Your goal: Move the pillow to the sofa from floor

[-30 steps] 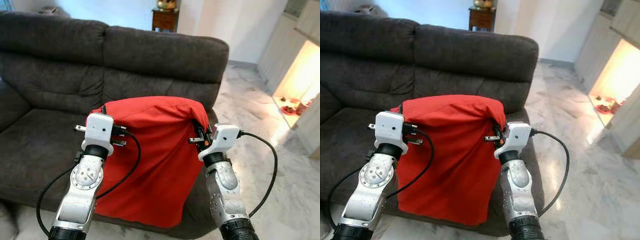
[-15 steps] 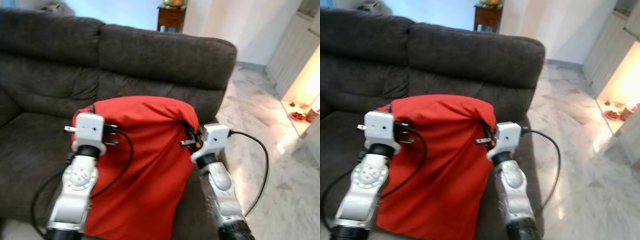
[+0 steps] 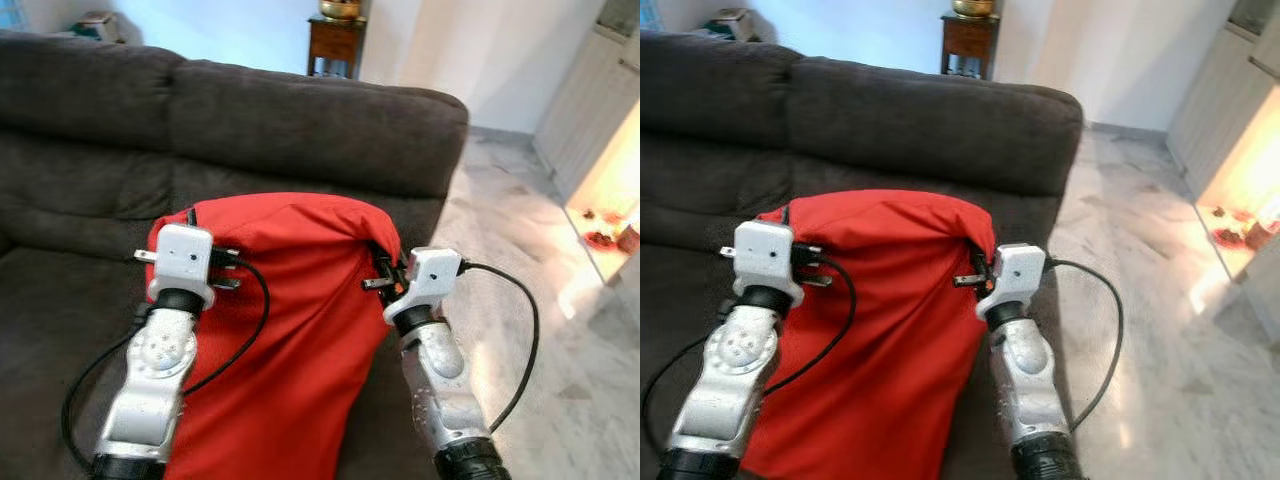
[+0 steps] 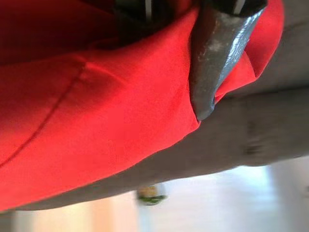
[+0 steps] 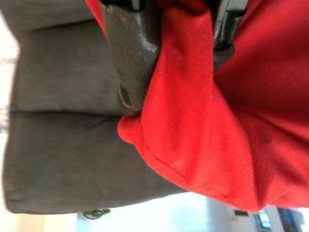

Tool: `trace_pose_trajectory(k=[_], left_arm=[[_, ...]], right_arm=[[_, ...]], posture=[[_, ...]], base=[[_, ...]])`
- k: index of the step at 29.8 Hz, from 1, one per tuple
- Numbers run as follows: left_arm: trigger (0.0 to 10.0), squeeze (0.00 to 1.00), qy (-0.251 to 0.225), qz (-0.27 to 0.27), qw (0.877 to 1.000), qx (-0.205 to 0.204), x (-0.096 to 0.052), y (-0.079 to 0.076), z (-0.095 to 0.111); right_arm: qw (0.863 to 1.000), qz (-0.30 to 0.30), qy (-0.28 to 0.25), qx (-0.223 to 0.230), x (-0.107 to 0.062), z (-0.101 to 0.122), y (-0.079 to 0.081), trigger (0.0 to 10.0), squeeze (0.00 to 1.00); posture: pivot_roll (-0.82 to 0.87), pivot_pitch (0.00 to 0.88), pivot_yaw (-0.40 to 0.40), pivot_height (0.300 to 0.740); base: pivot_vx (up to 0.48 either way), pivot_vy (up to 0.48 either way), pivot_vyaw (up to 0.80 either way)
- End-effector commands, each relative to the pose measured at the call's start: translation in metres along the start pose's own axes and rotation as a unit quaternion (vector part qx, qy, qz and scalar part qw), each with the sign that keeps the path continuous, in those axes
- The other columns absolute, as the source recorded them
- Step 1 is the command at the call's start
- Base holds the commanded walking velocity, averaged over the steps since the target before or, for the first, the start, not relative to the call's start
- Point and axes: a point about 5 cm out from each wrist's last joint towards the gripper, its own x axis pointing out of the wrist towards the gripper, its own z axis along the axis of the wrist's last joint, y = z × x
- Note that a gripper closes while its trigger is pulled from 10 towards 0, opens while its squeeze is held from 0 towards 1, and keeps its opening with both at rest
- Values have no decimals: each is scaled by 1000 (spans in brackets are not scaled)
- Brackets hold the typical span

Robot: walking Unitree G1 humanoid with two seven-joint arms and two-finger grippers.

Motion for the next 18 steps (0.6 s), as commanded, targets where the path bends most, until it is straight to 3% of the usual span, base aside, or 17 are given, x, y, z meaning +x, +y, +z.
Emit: trace_pose_trajectory(k=[1, 9, 10, 11, 13, 14, 18], left_arm=[[10000, 0, -12, -5, 1000, 4, 2, 2, 7], [10000, 0, -4, -11, 1000, 7, 2, 1, 5], [10000, 349, -5, -11, 1000, 5, 2, 1, 5], [10000, 396, -5, -11, 1000, 3, 2, 1, 5], [10000, 396, -6, -13, 1000, 3, 3, 0, 6], [10000, 322, -9, -13, 1000, 3, 3, 0, 7], [10000, 263, -12, -10, 1000, 1, 4, 1, 9]], right_arm=[[998, 58, -33, -11, 11, 16, 21, 10000, 0], [995, 95, -24, -24, 12, 14, 28, 10000, 0], [994, 105, -24, -24, 12, 14, 30, 10000, 0], [992, 125, -24, -24, 11, 15, 34, 10000, 0], [989, 140, -24, -28, 11, 15, 37, 10000, 0], [988, 149, -24, -34, 10, 15, 39, 10000, 0], [987, 153, -26, -30, 10, 15, 40, 10000, 0]], posture=[[191, 0, -75, 740], [193, 0, -78, 740], [193, 0, -78, 740], [195, 0, -81, 740], [195, 0, -81, 740], [192, 0, -81, 740], [194, 0, -82, 740]], base=[[0, 0, 0], [0, 0, 0], [0, 0, 0], [0, 0, 0], [0, 0, 0], [0, 0, 0], [0, 0, 0]])
